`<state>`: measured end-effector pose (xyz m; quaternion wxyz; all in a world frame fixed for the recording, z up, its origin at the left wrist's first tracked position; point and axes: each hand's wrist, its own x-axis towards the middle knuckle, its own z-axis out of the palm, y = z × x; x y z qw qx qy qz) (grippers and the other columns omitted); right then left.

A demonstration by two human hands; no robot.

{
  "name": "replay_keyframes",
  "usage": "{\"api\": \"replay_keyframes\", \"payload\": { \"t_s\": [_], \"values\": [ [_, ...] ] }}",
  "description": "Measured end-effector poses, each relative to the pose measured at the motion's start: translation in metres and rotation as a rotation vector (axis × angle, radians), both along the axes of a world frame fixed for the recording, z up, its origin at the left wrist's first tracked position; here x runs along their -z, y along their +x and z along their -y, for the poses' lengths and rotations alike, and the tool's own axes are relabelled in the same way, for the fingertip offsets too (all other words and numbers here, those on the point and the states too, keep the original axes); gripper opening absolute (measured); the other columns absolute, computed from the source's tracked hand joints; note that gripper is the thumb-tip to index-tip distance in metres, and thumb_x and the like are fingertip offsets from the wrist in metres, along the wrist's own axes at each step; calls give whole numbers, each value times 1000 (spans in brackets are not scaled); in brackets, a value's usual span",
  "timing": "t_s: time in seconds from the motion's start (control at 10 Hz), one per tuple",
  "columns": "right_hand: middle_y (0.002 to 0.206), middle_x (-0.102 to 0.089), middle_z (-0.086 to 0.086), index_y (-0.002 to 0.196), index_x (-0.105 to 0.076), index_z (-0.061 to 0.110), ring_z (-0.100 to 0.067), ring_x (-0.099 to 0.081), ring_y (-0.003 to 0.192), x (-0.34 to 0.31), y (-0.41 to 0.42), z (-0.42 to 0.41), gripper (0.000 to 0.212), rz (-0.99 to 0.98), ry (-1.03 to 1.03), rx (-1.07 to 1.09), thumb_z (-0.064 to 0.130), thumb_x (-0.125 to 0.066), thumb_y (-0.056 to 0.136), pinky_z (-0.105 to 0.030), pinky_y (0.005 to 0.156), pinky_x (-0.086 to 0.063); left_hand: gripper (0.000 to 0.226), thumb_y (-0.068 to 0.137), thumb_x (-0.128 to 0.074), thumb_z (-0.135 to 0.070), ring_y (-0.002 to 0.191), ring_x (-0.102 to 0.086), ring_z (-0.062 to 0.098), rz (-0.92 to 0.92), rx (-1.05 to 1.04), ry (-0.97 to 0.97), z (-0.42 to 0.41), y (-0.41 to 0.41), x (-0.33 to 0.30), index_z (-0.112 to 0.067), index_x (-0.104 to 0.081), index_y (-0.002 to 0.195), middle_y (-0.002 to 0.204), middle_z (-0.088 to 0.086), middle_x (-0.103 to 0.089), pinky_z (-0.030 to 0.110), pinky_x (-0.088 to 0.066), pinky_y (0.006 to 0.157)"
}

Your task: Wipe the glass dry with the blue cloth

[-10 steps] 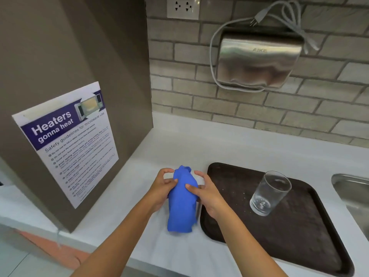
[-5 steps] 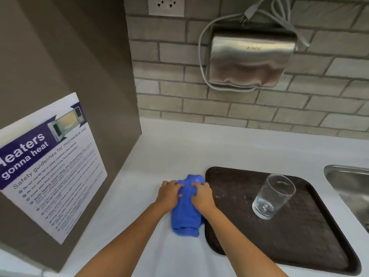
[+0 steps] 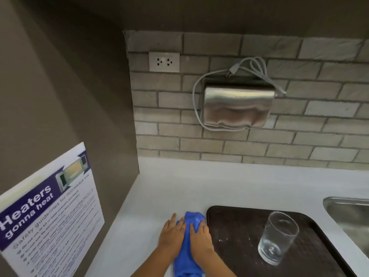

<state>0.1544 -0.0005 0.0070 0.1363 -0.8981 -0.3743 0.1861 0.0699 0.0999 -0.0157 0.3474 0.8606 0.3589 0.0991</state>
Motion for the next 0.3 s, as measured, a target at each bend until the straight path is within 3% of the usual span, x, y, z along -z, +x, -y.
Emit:
{"api": "replay_keyframes", "payload": {
  "t_s": [0.1, 0.2, 0.3],
  "values": [
    [161, -3, -24, 154, -10, 7, -38, -6, 149, 2, 3, 6, 54, 23, 93, -1, 13, -30, 104, -41, 120, -11, 55, 110, -20, -32, 157, 8, 27, -150, 108, 98, 2, 3, -4, -19, -7, 162, 171, -1, 1, 37, -3, 126],
    [161, 0, -25, 155, -13, 13, -42, -4, 148, -13, 2, 6, 59, 41, 11, -91, 10, -35, 100, -45, 120, -12, 57, 109, -22, -32, 156, 10, 29, -321, 218, 228, 2, 1, -12, -17, -3, 162, 171, -5, 1, 38, -4, 126],
    [160, 5, -26, 156, -8, 14, -43, 0, 149, -14, -3, 8, 61, -13, 66, -132, 9, -35, 101, -43, 120, -11, 59, 108, -23, -28, 156, 10, 29, -422, 272, 255, -2, 0, -23, -16, -2, 162, 171, -3, 0, 38, -4, 126]
  ]
}}
